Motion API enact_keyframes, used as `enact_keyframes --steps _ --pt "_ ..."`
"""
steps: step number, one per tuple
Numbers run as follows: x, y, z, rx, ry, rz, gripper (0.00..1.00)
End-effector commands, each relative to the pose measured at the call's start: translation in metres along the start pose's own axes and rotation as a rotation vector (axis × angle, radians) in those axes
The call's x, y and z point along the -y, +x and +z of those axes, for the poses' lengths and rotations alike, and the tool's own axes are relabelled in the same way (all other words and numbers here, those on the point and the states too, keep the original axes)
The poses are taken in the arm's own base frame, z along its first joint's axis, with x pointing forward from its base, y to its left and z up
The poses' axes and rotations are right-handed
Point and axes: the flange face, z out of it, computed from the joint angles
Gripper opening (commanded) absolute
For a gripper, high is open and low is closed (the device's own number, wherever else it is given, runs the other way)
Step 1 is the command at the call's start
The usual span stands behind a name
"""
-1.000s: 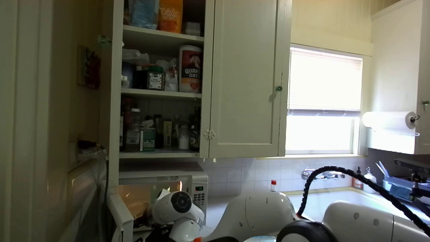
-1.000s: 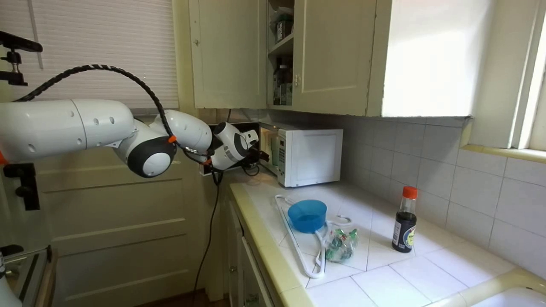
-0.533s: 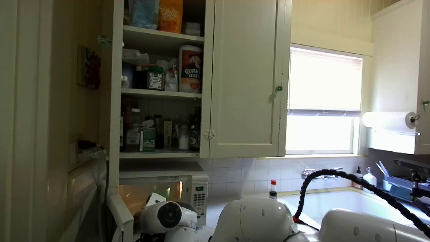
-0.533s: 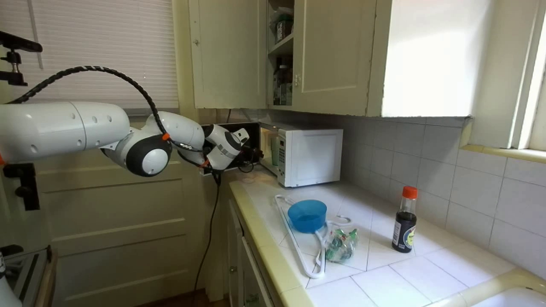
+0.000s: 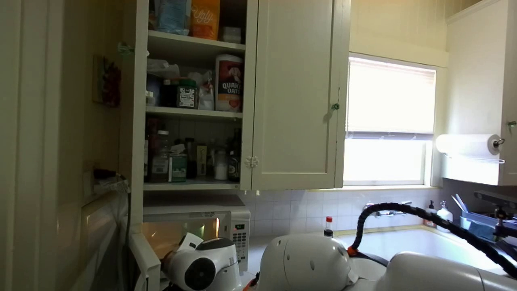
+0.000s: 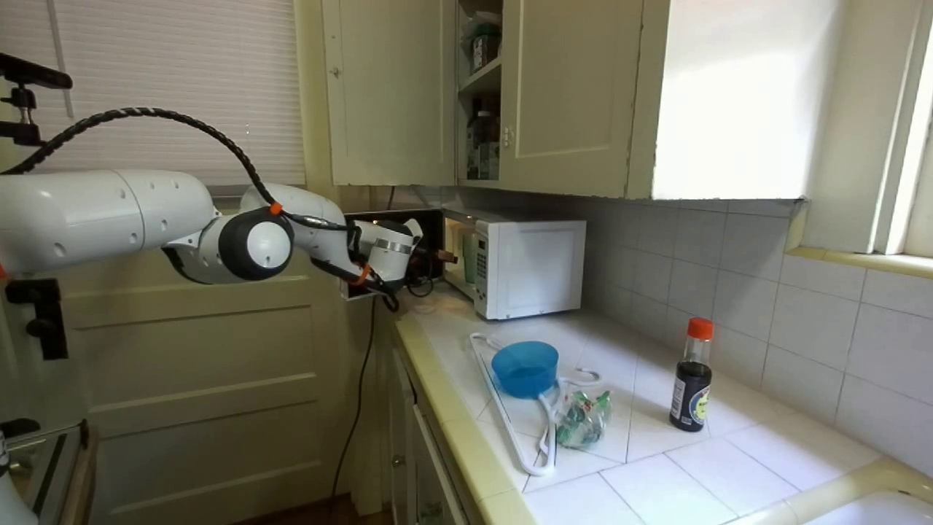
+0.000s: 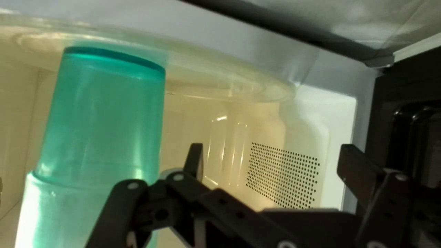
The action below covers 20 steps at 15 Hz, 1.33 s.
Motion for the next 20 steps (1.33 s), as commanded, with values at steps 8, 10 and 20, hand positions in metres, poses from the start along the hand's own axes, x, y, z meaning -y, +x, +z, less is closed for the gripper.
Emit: enact_keyframes --steps 8,10,20 --pt "0.028 -0.047 0.005 -0.161 -0.181 0.090 1.00" --pt "0.029 -0.053 0.007 -0.182 -0.216 0.110 1.00" --pt "0.010 -0.062 0.015 -0.297 -0.335 0.264 1.00"
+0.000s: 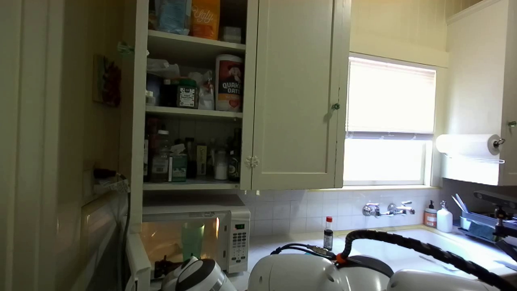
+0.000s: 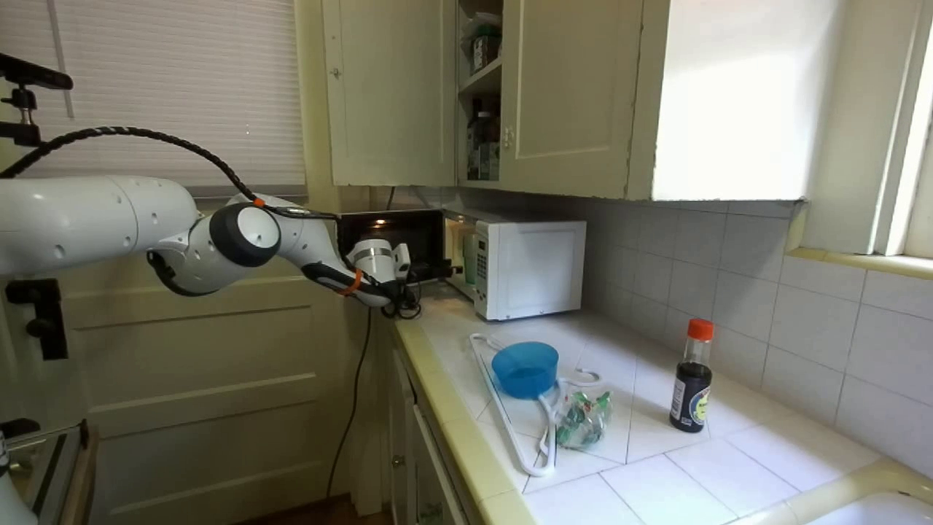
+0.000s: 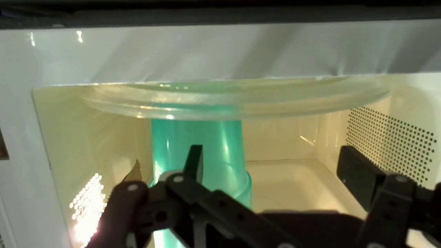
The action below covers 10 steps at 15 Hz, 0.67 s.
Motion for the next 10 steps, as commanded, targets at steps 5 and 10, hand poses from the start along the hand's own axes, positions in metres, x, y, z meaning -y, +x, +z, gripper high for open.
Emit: enact_keyframes --steps 5,10 --pt "-0.008 -0.015 0.000 -0.025 -0.028 0.060 1.00" --pt "-0.024 -0.013 0.009 -0.054 -0.117 0.132 1.00"
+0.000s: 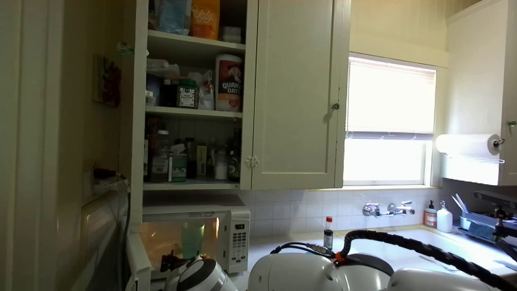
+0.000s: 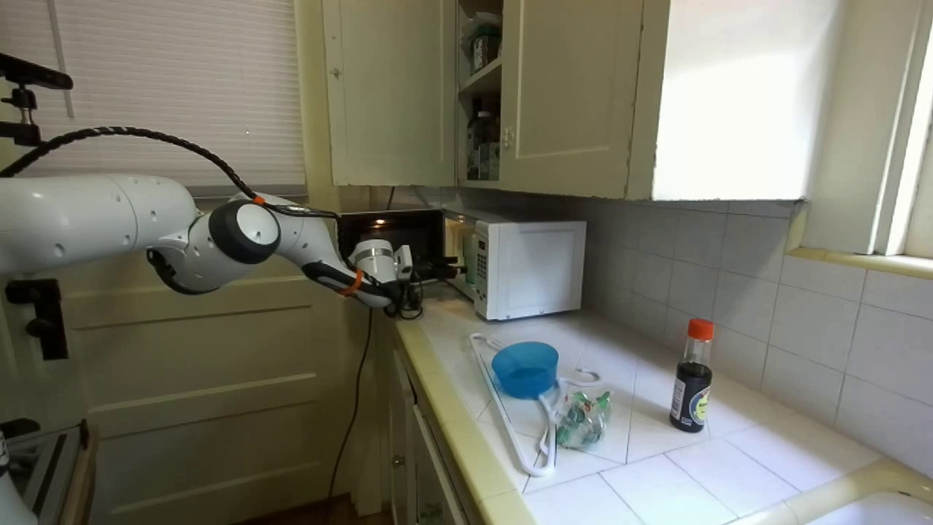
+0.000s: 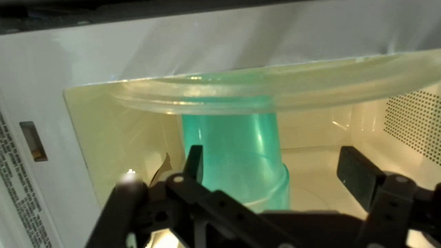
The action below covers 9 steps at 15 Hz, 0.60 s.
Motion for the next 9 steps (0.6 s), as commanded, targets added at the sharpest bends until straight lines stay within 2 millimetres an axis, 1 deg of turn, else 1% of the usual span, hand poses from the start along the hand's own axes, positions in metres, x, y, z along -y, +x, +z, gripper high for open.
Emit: enact_keyframes --steps 1,7,9 --pt "-0.017 -0.013 0.005 0.000 -0.053 0.068 1.00" --pt "-0.036 0.011 0.021 0.056 -0.050 0.042 1.00" --pt "-0.043 0.025 0.027 0.089 -0.038 0.015 1.00"
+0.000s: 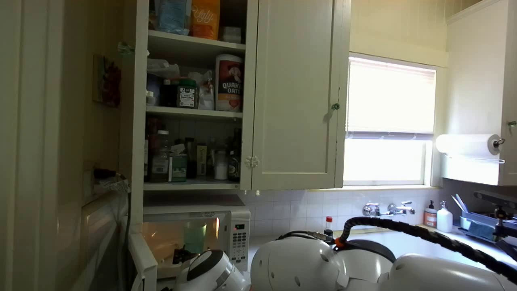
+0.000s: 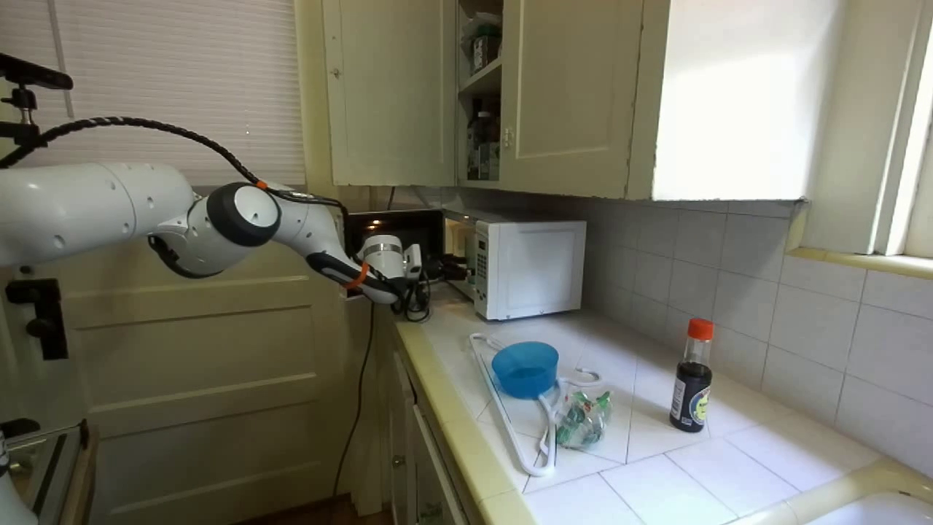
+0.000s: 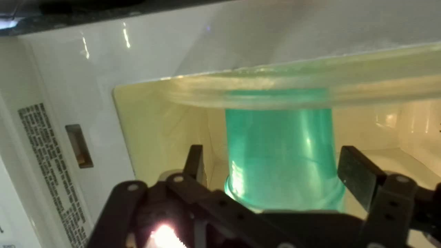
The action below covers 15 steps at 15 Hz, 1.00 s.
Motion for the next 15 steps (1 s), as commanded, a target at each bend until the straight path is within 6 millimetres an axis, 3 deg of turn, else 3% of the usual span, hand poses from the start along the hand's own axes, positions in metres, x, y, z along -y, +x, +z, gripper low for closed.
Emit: enact_keyframes --steps 1,7,11,12,13,15 --pt "-0.015 0.021 0.009 0.078 0.029 -0.034 1.00" --pt "-0.011 0.053 0.013 0.200 0.143 -0.182 1.00" --pt "-0.011 0.059 0.014 0.253 0.196 -0.218 1.00" --pt "-0.012 0.060 0.014 0.263 0.202 -0.221 0.75" --pt "-0.013 0.059 0.015 0.269 0.205 -0.226 0.74" --pt "-0.014 0.058 0.015 0.277 0.206 -0.232 0.58"
